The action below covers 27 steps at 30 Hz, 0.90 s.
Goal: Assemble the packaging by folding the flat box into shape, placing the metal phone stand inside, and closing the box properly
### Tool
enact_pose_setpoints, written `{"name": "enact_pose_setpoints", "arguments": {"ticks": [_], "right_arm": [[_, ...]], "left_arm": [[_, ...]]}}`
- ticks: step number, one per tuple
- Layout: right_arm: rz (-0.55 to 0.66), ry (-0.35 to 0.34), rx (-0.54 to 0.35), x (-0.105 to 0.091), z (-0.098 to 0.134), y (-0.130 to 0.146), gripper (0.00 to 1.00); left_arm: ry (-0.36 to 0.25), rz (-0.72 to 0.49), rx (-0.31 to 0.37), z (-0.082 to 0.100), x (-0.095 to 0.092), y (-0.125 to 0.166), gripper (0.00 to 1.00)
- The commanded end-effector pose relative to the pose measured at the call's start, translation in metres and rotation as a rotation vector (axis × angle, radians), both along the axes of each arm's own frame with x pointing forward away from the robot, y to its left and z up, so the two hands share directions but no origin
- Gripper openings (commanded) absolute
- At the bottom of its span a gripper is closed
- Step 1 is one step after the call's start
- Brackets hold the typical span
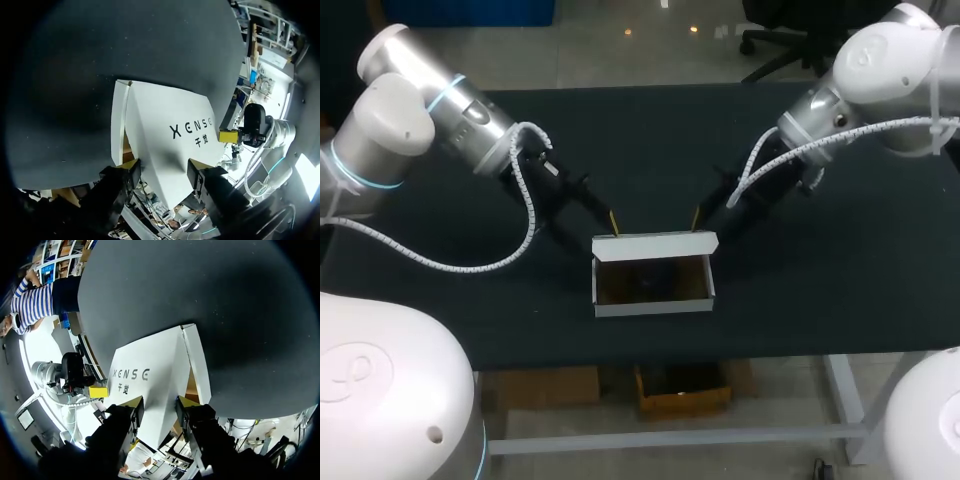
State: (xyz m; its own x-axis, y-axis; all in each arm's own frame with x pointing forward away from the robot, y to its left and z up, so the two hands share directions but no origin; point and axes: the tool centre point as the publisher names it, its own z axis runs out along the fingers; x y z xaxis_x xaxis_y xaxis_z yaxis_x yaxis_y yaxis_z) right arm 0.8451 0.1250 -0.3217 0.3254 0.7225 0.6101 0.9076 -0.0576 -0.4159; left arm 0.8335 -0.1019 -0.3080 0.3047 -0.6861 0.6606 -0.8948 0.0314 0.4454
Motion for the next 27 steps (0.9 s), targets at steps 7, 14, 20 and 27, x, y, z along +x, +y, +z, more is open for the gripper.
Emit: {"name": "enact_pose_setpoints", "arguments": {"ticks": [7, 14, 20, 27], "right_arm": [[0.012, 0.007, 0.0, 0.005, 0.001, 0.007, 0.4], [0.014, 0.007, 0.003, 0.008, 0.002, 0.01, 0.4], [0.024, 0.008, 0.002, 0.01, 0.001, 0.016, 0.4], [0.032, 0.015, -0.002, 0.01, -0.002, 0.019, 0.4]], "left_arm": [[0.003, -0.004, -0.006, 0.003, 0.005, 0.002, 0.6], [-0.004, -0.013, -0.021, 0.006, 0.008, 0.0, 0.59], [-0.007, -0.024, -0.028, 0.007, 0.011, -0.004, 0.57], [-0.002, -0.039, -0.033, 0.005, 0.014, -0.009, 0.55]]}}
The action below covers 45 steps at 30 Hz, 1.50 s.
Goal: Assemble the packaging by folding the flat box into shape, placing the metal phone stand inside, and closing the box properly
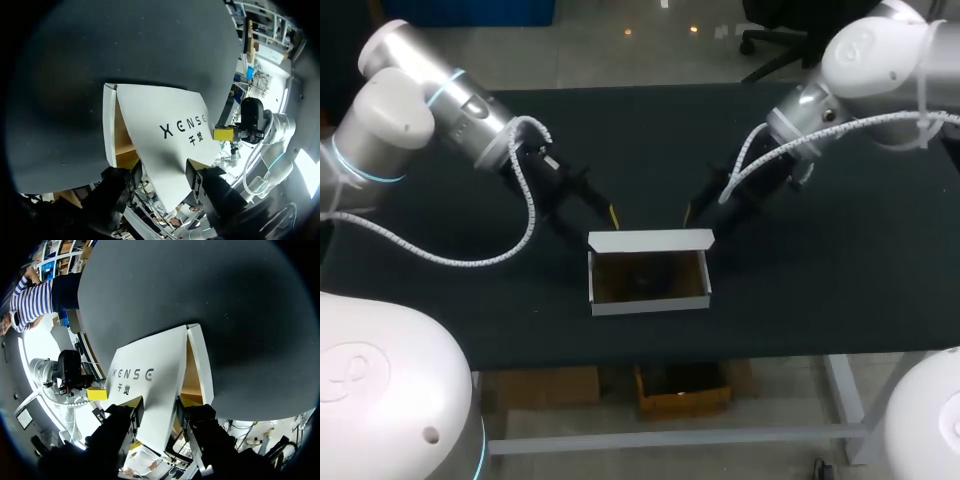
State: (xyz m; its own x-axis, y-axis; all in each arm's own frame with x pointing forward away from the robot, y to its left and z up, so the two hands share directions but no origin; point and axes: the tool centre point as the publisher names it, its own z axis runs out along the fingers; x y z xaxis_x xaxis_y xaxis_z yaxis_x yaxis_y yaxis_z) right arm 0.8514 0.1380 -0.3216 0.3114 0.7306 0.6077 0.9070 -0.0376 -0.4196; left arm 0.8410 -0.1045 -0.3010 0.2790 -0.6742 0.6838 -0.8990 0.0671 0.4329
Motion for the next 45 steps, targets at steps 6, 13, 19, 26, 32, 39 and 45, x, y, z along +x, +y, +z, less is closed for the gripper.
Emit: {"name": "enact_pose_setpoints", "arguments": {"ticks": [6, 13, 19, 26, 32, 39, 45], "right_arm": [[0.01, 0.013, -0.002, 0.004, -0.002, 0.007, 0.4], [0.011, 0.016, -0.004, 0.003, -0.004, 0.006, 0.4], [0.015, 0.019, -0.002, 0.003, -0.005, 0.006, 0.4], [0.022, 0.018, -0.003, 0.006, -0.004, 0.009, 0.4], [0.029, 0.019, -0.004, 0.004, -0.007, 0.01, 0.4], [0.039, 0.026, -0.006, 0.002, -0.012, 0.01, 0.41], [0.043, 0.03, -0.013, 0.001, -0.015, 0.007, 0.41]], "left_arm": [[0.008, -0.028, -0.003, -0.004, 0.01, -0.011, 0.55], [0.001, -0.035, 0.004, -0.006, 0.009, -0.016, 0.58], [-0.001, -0.03, 0.004, -0.008, 0.005, -0.014, 0.57], [-0.013, -0.022, 0.003, -0.004, 0.003, -0.012, 0.55], [-0.014, -0.028, 0.003, -0.005, -0.001, -0.012, 0.55], [-0.01, -0.03, 0.0, -0.011, -0.006, -0.01, 0.53], [-0.005, -0.018, 0.012, -0.019, -0.013, -0.004, 0.55]]}}
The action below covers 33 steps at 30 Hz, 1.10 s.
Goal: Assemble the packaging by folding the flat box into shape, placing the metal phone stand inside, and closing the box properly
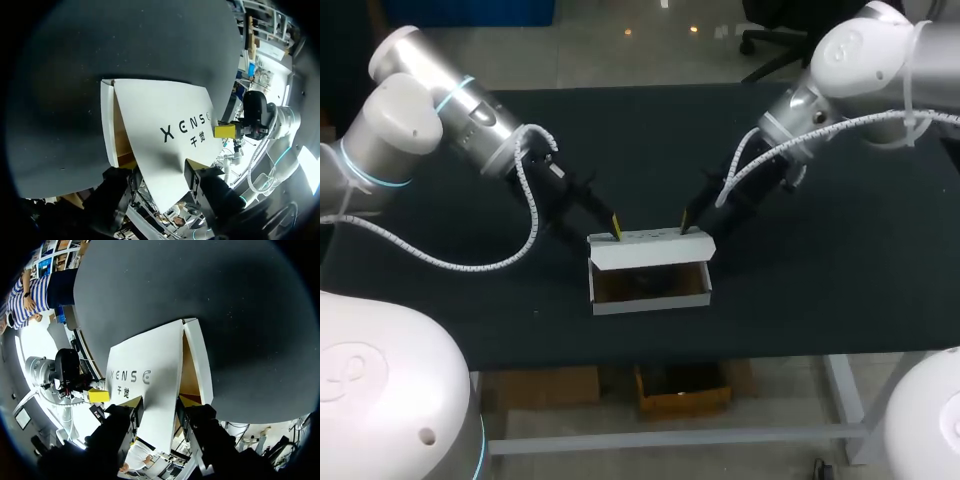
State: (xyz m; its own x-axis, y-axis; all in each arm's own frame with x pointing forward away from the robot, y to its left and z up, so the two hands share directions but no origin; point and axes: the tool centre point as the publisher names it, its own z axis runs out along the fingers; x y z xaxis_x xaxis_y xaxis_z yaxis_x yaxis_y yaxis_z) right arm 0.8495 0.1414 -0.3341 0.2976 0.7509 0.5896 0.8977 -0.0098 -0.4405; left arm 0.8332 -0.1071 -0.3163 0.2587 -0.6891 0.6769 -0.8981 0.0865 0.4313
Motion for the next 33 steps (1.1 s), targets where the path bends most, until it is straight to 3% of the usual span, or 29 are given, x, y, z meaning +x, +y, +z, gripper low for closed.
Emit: {"name": "enact_pose_setpoints", "arguments": {"ticks": [1, 8, 15, 33], "right_arm": [[0.005, 0.007, 0.001, 0.002, -0.003, 0.003, 0.41], [0.006, 0.01, -0.001, 0.0, -0.006, 0.001, 0.41], [0.007, 0.013, 0.0, -0.003, -0.009, 0.0, 0.42], [0.016, 0.021, -0.016, -0.004, -0.017, -0.002, 0.44]], "left_arm": [[-0.001, 0.01, 0.002, -0.005, -0.006, -0.001, 0.55], [0.004, 0.02, 0.02, -0.011, -0.01, 0.005, 0.55], [-0.023, 0.032, 0.03, -0.006, -0.01, 0.014, 0.59], [-0.054, 0.051, 0.067, 0.004, 0.007, 0.024, 0.6]]}}
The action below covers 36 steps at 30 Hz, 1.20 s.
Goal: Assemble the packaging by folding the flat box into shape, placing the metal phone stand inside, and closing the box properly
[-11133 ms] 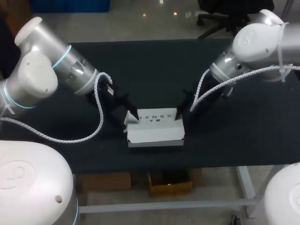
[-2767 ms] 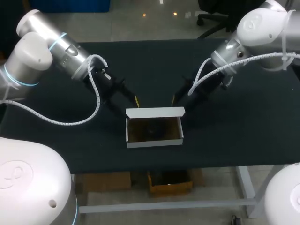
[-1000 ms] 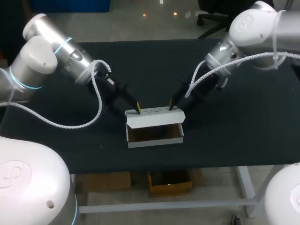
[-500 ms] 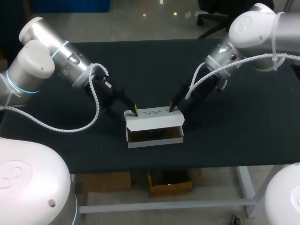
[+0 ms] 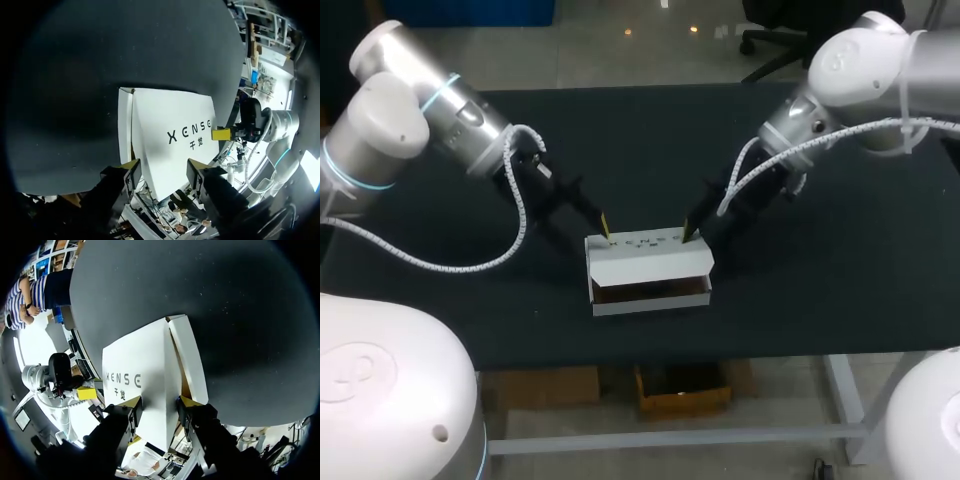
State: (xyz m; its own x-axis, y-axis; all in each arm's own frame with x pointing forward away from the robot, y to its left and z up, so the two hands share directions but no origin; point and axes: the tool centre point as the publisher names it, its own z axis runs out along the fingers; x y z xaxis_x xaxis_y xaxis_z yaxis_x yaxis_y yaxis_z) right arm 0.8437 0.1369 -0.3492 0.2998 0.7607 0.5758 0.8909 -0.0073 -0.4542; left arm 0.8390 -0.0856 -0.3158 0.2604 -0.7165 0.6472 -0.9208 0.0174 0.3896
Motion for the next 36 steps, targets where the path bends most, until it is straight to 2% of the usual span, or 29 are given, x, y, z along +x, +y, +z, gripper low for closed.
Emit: {"name": "enact_pose_setpoints", "arguments": {"ticks": [1, 10, 14, 15, 21, 30, 32, 34, 36], "right_arm": [[0.009, 0.006, -0.005, 0.002, -0.002, 0.003, 0.44], [0.03, 0.007, 0.003, 0.004, -0.006, 0.003, 0.46], [0.036, 0.007, 0.004, 0.005, -0.007, 0.004, 0.47], [0.037, 0.006, 0.004, 0.006, -0.008, 0.004, 0.47], [0.045, 0.007, 0.003, 0.007, -0.01, 0.006, 0.47], [0.049, 0.008, -0.003, 0.009, -0.011, 0.006, 0.47], [0.043, 0.008, -0.003, 0.009, -0.011, 0.005, 0.47], [0.041, 0.01, -0.003, 0.009, -0.012, 0.004, 0.47], [0.039, 0.011, -0.002, 0.009, -0.013, 0.004, 0.46]], "left_arm": [[-0.007, 0.004, 0.008, 0.005, 0.003, 0.004, 0.6], [-0.093, -0.003, 0.013, 0.024, 0.008, 0.01, 0.63], [-0.148, -0.015, 0.015, 0.035, 0.011, 0.012, 0.67], [-0.178, -0.027, 0.014, 0.039, 0.012, 0.012, 0.66], [-0.244, -0.088, 0.031, 0.051, 0.015, 0.009, 0.69], [-0.394, -0.202, 0.07, 0.07, 0.016, -0.003, 0.74], [-0.414, -0.224, 0.09, 0.075, 0.016, -0.008, 0.78], [-0.431, -0.247, 0.094, 0.077, 0.016, -0.011, 0.91], [-0.45, -0.268, 0.097, 0.079, 0.017, -0.013, 0.95]]}}
